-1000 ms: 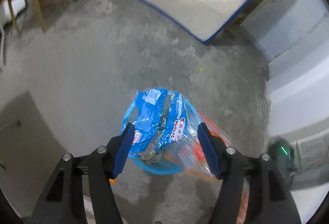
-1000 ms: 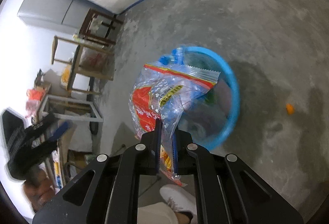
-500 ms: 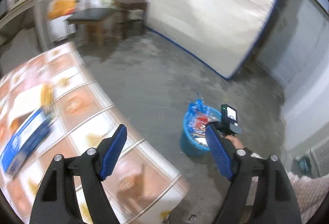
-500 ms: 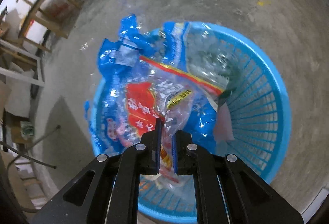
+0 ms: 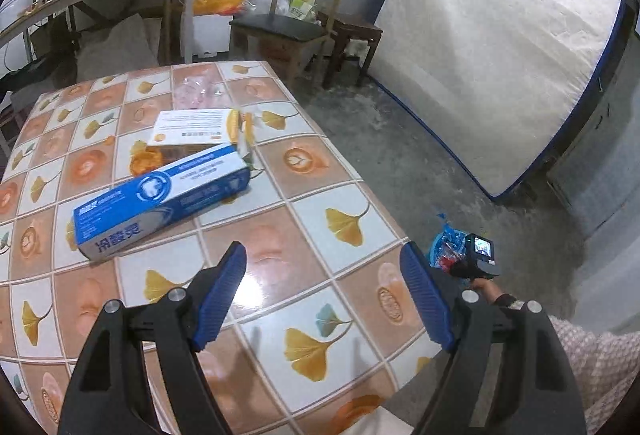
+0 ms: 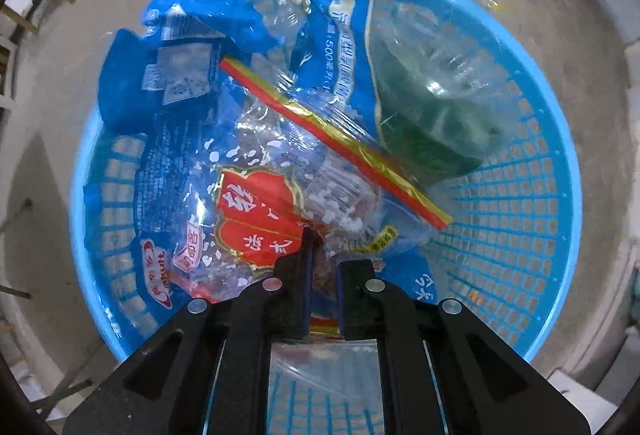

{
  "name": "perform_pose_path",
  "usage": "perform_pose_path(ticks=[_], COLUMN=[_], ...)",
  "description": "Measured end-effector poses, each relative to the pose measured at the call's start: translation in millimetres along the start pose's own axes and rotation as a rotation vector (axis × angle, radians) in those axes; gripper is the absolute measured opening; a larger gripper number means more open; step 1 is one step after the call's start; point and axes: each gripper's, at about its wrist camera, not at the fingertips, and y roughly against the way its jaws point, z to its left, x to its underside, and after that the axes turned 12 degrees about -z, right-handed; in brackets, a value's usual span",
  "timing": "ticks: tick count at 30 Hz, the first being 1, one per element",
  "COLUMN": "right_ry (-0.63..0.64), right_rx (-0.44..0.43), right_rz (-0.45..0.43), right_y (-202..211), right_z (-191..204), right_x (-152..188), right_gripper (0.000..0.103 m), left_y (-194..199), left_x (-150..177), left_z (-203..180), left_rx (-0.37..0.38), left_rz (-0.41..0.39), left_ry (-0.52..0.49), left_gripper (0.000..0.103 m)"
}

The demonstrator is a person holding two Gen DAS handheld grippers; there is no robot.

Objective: Collect trash
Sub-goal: 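Move both open tools back toward the boxes on the table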

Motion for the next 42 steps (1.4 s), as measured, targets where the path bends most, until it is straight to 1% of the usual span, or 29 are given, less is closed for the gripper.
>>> perform_pose_path(ticks=[2,6,8,10,13,14,16,17,18,19,20,21,22,23,27,32,33,34,36,39,40,42], right_ry=[0.009,-0.019,-0.005,0.007,0.002,-0.005,-0.011,-0.006,-0.003,-0.001,-0.001,0.007,0.017,0.026,0.009,-0.057,-0.074,-0.087,-0.117,-0.123,-0.121,-0.115], right_rx=[0.022,0.022,0.032,0.040,0.041,0.032,0.014,-0.002,-0.016,-0.040,-0.049,-0.041,-0.042,-0.055,-0.085,-0.141,-0.153,-0.161,-0.193,-0.224,-0.238,-0.270], right_rz=[-0.004,-0.003,-0.008,-0.014,-0.016,-0.021,-0.031,-0.045,-0.057,-0.068,-0.076,-0.106,-0.136,-0.157,-0.178,-0.232,-0.244,-0.253,-0.286,-0.350,-0.374,-0.421], right_y=[-8.5,-19.5,-23.7,-22.7,-17.0,-11.0,-0.1,8.7,14.9,22.9,28.2,38.4,48.0,57.3,78.8,115.2,124.1,129.8,158.3,197.0,213.2,237.7], right_z=[4.8,5.1,5.7,3.5,5.6,4.3,5.8,4.9,4.5,3.8,3.4,2.6,2.9,2.3,-4.0,-21.8,-30.2,-30.7,-44.6,-47.8,-48.4,-54.6], right_x=[2.5,3.5,4.4,11.2,10.6,12.6,5.3,8.1,10.6,14.4,18.0,21.9,25.6,29.8,44.1,62.9,63.3,63.8,69.7,77.3,82.3,81.8], right_gripper=[0.009,0.009,0.009,0.009,0.010,0.013,0.016,0.023,0.027,0.039,0.055,0.061,0.065,0.065,0.065,0.067,0.067,0.067,0.067,0.069,0.071,0.075], left_y=[5.0,7.9,8.2,9.2,11.6,12.4,13.0,13.9,13.9,14.3,14.6,16.0,17.4,20.1,31.4,49.4,53.5,57.5,64.6,75.5,77.9,84.9], left_x=[2.9,5.3,6.2,6.8,7.9,8.1,8.5,9.1,9.4,9.8,9.6,9.9,10.0,10.0,12.2,18.1,19.6,21.2,24.1,27.8,29.3,32.3], left_z=[5.6,17.5,24.9,30.5,34.5,35.4,37.8,39.0,40.0,40.7,41.5,42.0,41.8,41.8,45.4,54.5,56.7,58.7,62.1,68.8,71.1,77.0], left_rx=[-0.001,-0.029,-0.040,-0.046,-0.050,-0.048,-0.046,-0.043,-0.040,-0.036,-0.032,-0.028,-0.025,-0.023,-0.032,-0.054,-0.062,-0.070,-0.080,-0.091,-0.096,-0.116], left_rz=[0.003,0.002,0.005,0.007,0.005,0.003,-0.004,-0.009,-0.011,-0.012,-0.013,-0.015,-0.017,-0.024,-0.048,-0.081,-0.090,-0.097,-0.110,-0.130,-0.135,-0.143], left_ry=[0.005,0.009,0.023,0.038,0.047,0.048,0.052,0.056,0.060,0.065,0.068,0.071,0.072,0.070,0.073,0.096,0.102,0.107,0.114,0.126,0.129,0.135], left_gripper=[0.077,0.078,0.078,0.078,0.078,0.079,0.080,0.081,0.081,0.081,0.081,0.081,0.081,0.081,0.084,0.086,0.087,0.087,0.089,0.090,0.091,0.091])
